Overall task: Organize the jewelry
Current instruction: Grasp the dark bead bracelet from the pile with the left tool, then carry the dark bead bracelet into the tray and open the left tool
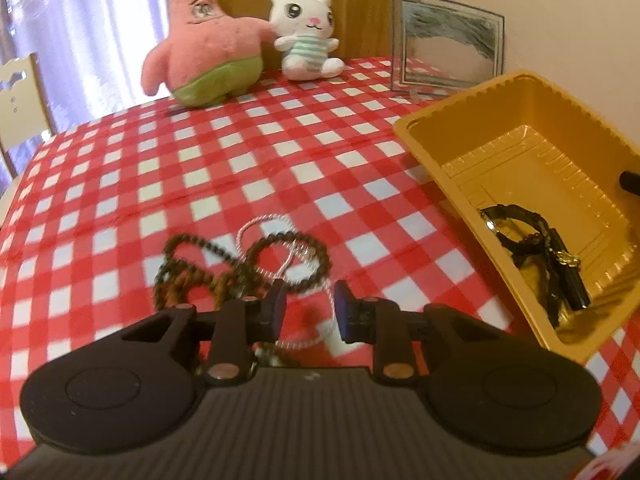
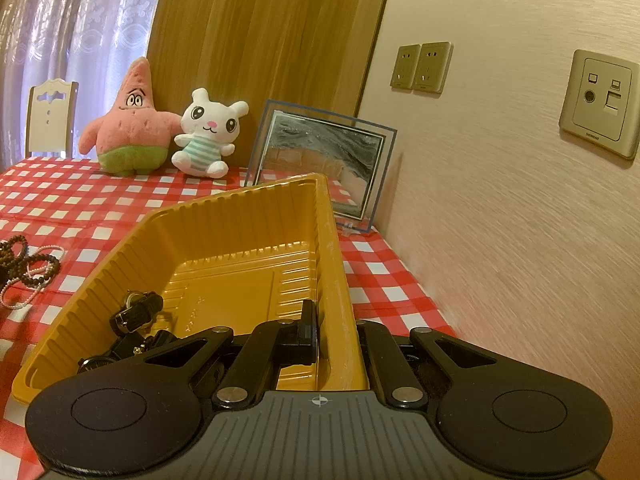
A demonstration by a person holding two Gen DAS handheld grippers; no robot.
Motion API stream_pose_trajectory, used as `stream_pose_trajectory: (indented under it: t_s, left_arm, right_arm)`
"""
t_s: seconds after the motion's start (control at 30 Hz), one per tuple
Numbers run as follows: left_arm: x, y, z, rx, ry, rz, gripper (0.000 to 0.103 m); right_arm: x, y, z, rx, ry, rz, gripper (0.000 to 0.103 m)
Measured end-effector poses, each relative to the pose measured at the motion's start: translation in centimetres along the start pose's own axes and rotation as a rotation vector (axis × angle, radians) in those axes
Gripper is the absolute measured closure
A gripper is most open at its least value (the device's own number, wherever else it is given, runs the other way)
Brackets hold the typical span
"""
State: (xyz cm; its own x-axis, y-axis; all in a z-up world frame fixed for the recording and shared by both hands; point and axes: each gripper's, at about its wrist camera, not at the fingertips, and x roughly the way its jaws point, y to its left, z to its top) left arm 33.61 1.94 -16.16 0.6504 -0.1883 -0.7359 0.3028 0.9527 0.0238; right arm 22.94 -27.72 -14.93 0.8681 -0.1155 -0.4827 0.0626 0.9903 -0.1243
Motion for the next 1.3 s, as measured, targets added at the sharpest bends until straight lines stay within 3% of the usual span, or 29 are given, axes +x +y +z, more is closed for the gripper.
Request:
stream_pose_trajectory:
  t_s: [0.37, 0.77, 1.0, 1.3]
  left_arm:
    - [4.2, -0.9, 1.6, 0.072, 0.045, -0.014, 0.088]
    - [5.7, -1.2, 1.4, 0.112, 0.074, 0.011, 0.096]
    - [4.9, -1.0, 1.6, 0.075, 0.047, 0.004, 0.097]
    - [0.1, 0.2, 2.6, -0.040, -0.039, -0.039, 0.097]
  right_arm:
    - [0.2, 0.0, -0.1, 0.007, 0.007, -0.001, 0.099]
    - [0.2, -0.1, -0.1, 0.011, 0.012, 0.001, 0.099]
    - [0.2, -0.1, -0.1, 0.010, 0.012, 0.002, 0.099]
    - [0.2, 0.1, 0.1, 0.011, 0.008, 0.004, 0.099]
